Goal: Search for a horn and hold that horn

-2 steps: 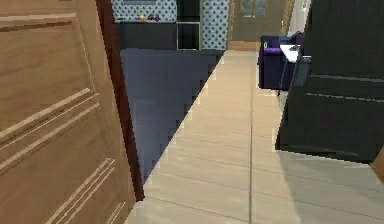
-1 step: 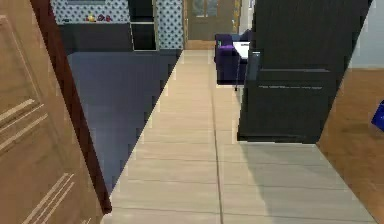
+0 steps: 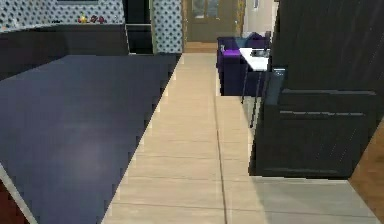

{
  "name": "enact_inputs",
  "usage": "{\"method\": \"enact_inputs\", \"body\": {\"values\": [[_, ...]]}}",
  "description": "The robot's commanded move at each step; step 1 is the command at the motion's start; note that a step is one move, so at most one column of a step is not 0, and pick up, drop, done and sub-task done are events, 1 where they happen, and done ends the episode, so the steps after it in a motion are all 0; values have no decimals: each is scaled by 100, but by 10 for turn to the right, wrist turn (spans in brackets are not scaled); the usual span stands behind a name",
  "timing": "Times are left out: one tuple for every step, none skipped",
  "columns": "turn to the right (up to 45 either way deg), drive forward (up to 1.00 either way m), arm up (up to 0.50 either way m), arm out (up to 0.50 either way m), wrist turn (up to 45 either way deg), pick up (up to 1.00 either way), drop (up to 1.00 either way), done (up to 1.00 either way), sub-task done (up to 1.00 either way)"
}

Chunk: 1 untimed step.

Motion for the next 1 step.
{"method": "enact_inputs", "body": {"values": [[270,0,0,0,0,0,0,0,0]]}}
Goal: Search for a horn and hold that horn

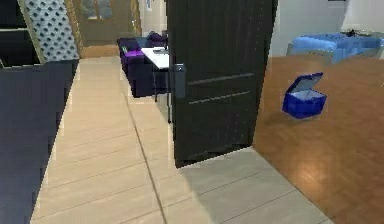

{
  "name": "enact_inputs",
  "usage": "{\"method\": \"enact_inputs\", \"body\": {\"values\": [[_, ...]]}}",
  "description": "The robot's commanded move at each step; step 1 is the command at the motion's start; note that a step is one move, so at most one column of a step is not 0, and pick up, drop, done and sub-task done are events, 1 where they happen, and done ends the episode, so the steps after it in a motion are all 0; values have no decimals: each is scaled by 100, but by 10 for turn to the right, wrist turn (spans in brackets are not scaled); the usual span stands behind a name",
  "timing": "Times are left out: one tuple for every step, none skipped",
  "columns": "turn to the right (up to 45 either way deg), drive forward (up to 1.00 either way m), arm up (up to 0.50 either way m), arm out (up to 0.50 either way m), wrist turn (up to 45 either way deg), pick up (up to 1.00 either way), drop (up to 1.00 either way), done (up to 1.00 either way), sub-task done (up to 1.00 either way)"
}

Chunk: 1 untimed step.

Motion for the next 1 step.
{"method": "enact_inputs", "body": {"values": [[0,5,0,0,0,0,0,0,0]]}}
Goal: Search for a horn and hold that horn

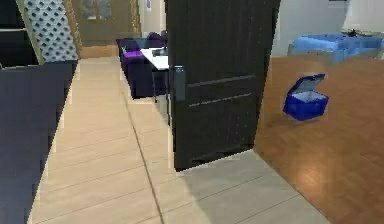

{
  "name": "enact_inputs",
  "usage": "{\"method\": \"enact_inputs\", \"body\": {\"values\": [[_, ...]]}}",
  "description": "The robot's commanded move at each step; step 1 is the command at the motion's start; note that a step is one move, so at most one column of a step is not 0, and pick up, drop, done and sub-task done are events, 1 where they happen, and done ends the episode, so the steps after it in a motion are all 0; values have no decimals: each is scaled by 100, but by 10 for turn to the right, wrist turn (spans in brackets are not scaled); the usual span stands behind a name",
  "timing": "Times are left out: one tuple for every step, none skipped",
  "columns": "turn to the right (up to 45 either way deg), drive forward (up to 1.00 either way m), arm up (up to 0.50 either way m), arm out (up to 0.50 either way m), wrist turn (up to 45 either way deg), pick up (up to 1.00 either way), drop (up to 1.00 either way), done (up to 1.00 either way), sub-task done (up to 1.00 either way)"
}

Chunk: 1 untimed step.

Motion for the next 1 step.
{"method": "enact_inputs", "body": {"values": [[330,0,0,0,0,0,0,0,0]]}}
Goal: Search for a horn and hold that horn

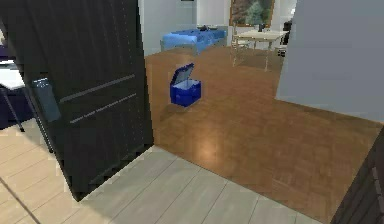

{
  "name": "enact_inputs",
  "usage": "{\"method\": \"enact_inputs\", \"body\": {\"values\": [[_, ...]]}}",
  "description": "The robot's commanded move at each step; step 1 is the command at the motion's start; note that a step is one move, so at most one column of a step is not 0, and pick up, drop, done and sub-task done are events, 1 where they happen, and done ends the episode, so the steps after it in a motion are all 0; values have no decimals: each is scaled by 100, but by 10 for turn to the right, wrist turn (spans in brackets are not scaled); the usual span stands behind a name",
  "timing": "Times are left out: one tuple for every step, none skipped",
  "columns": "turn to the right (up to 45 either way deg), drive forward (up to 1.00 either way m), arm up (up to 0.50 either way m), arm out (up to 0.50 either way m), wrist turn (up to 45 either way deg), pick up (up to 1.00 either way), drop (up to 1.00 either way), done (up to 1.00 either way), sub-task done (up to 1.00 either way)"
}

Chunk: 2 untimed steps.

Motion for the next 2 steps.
{"method": "enact_inputs", "body": {"values": [[0,30,0,0,0,0,0,0,0],[360,0,0,0,0,0,0,0,0]]}}
